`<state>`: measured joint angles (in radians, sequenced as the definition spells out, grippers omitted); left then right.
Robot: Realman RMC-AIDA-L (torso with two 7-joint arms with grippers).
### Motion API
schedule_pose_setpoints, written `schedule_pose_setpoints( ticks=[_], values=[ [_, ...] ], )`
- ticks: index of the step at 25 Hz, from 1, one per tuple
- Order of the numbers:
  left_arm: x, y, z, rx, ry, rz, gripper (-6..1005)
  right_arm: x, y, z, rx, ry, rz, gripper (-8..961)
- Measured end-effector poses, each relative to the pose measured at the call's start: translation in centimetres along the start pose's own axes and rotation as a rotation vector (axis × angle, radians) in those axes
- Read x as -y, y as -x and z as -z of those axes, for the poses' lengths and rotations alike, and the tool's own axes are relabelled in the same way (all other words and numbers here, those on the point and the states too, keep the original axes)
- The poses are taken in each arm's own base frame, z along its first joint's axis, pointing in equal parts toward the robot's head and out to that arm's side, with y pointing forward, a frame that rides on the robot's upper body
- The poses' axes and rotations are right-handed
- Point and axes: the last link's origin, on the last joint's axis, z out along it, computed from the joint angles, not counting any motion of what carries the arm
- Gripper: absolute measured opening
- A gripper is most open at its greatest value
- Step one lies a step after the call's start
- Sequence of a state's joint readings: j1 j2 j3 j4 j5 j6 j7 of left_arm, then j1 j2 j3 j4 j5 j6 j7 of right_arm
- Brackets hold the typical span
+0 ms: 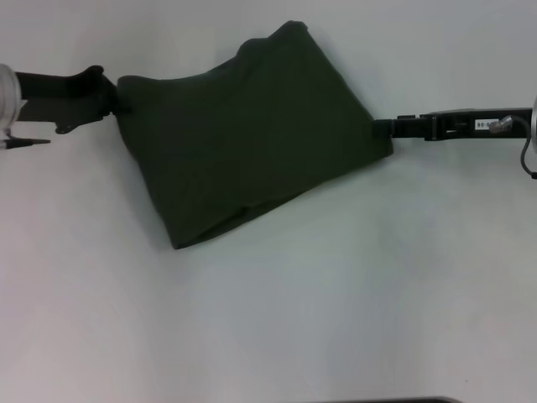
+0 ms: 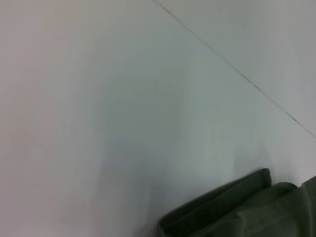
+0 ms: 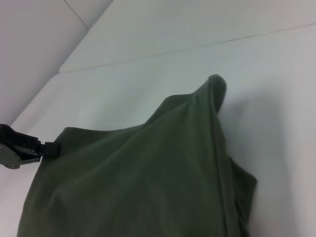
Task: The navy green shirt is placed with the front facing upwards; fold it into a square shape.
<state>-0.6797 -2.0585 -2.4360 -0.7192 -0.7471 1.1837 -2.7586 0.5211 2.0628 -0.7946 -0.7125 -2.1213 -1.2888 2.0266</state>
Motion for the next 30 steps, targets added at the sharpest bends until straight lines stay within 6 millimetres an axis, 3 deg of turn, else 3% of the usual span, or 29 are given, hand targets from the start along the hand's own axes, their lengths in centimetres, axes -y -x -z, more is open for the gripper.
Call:
schedule_pose_setpoints(
  ticks=[23,27,30],
  values=[
    [2.8,-1.0,2.1,-0.073,-0.049,0.004,133,-0.1,0.0,-0.4,-0.005,0.004,-0.012,655],
    [2.5,-1.7,2.8,-0.117,-0.021,-0.011,150,0.0,0.0,-0.4,-0.004,0.002,-0.012,656],
    [1.6,-2.0,2.6,-0.123,-0.013,-0.045,265,-0.1,0.0,-0.5,-0.005,0.004,-0.013,656]
  ],
)
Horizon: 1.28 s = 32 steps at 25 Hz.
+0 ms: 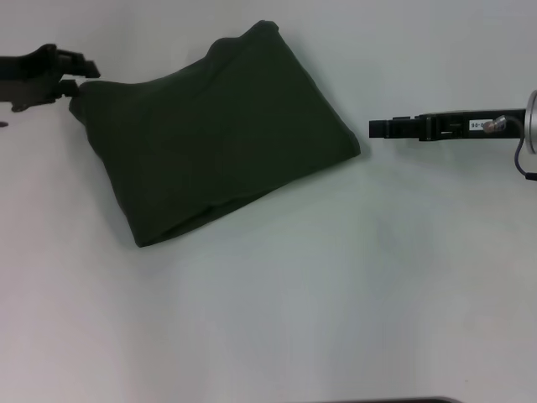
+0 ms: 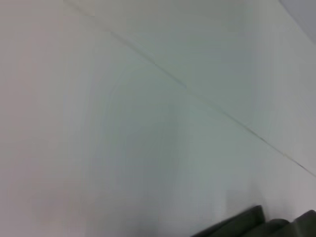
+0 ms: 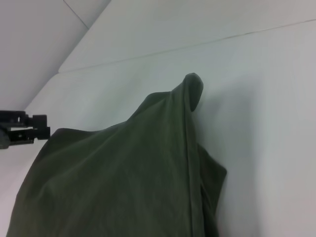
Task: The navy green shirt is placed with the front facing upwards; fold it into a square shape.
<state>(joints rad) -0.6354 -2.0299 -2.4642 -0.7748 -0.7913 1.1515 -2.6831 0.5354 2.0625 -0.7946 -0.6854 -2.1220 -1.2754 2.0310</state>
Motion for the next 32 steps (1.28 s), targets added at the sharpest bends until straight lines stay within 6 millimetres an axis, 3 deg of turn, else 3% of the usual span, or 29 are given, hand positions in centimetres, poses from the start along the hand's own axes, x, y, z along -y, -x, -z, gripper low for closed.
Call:
schedule_pose_setpoints(
  ticks=[11,22,32],
  values=[
    [-0.7,-0.5,-0.8,-0.012,-0.040,-0.056,651,0.1,0.0,0.1,0.004,-0.002,-0.005,656],
    [0.1,-0.2,-1.1,0.008,-0.089,-0.054,650,0.1,0.1,0.0,0.004,-0.001,-0.015,657],
    [-0.4,0.3,-1.9,0.041,-0.080,-0.043,644,0.1,-0.1,0.0,0.001,0.001,-0.023,657]
  ],
)
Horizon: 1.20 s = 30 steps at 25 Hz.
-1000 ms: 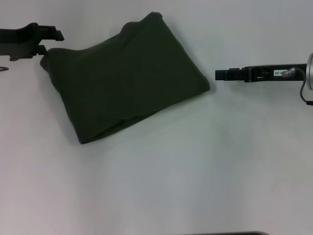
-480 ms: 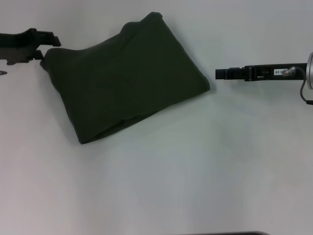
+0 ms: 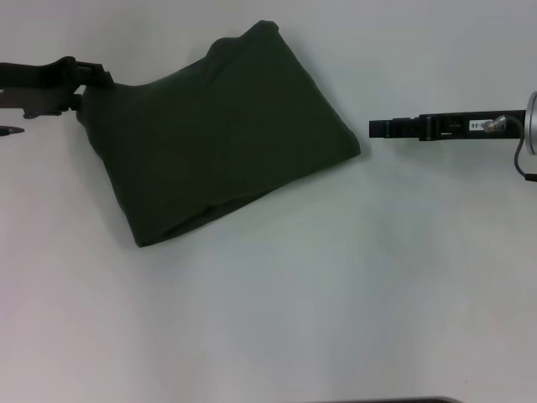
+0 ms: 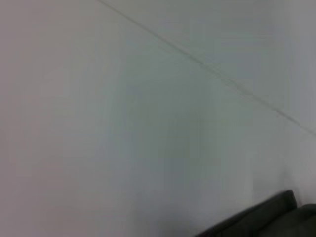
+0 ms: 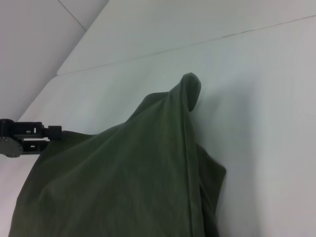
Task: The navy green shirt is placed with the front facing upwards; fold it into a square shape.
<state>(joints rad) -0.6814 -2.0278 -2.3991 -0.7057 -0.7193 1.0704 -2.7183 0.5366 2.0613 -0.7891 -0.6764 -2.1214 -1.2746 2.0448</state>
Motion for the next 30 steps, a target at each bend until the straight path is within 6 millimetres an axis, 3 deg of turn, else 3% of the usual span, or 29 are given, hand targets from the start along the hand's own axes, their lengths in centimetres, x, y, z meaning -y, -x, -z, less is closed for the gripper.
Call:
schedule_pose_setpoints(
  ticks=[9,20,30],
  values=[
    [-1.0,-0.3,-0.2,0.013,0.007,-0.034,497,0.0,-0.3,-0.1,-0.004,0.002,-0.009,657],
    [-0.7,-0.5,0.3,0.007,0.013,0.002,92,0.3,-0.3,0.1,0.003,-0.002,-0.019,658],
    [0.7,-0.6,1.2,-0.021,0.026,0.074,31,0.2,-0.2,0.0,0.003,-0.003,-0.018,658]
  ],
)
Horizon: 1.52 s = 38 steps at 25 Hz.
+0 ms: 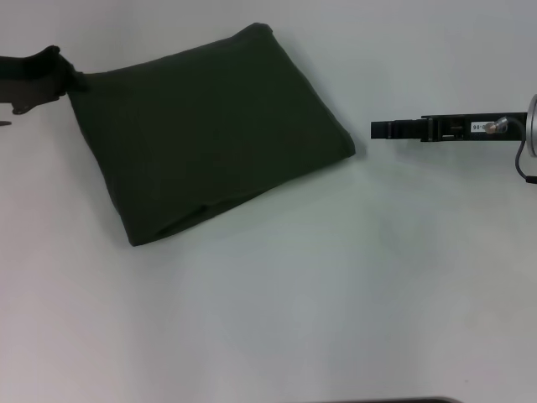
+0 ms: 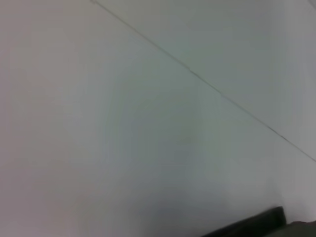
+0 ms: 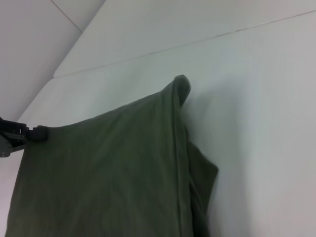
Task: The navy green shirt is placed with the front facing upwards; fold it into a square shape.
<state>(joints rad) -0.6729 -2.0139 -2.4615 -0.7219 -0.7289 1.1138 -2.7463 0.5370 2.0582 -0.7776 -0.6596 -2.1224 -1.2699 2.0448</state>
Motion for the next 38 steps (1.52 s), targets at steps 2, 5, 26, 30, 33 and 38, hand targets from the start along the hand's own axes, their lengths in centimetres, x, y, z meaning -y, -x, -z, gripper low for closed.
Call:
schedule_pose_setpoints(
  ticks=[2,5,26,30,33,38],
  values=[
    [0.4,0.1,0.1,-0.003,-0.004,0.011,37,0.0,0.0,0.0,0.001,0.000,0.000,658],
    [0.7,0.2,0.2,-0.005,-0.008,0.014,57,-0.1,0.2,-0.1,0.002,0.001,0.003,658],
    [3.4,-1.1,5.5,-0.137,-0.004,0.045,380,0.0,0.3,0.0,0.006,-0.003,0.004,658],
    [1.8,0.0,6.9,-0.103,0.105,0.014,411,0.0,0.3,0.0,0.006,-0.004,0.004,658],
    [0.4,1.1,7.2,-0.033,0.229,-0.029,435,0.0,0.3,0.0,0.005,-0.003,0.004,659],
    [-1.3,3.7,7.5,0.073,0.432,-0.144,457,0.1,0.7,0.3,0.009,-0.006,-0.002,660]
  ],
)
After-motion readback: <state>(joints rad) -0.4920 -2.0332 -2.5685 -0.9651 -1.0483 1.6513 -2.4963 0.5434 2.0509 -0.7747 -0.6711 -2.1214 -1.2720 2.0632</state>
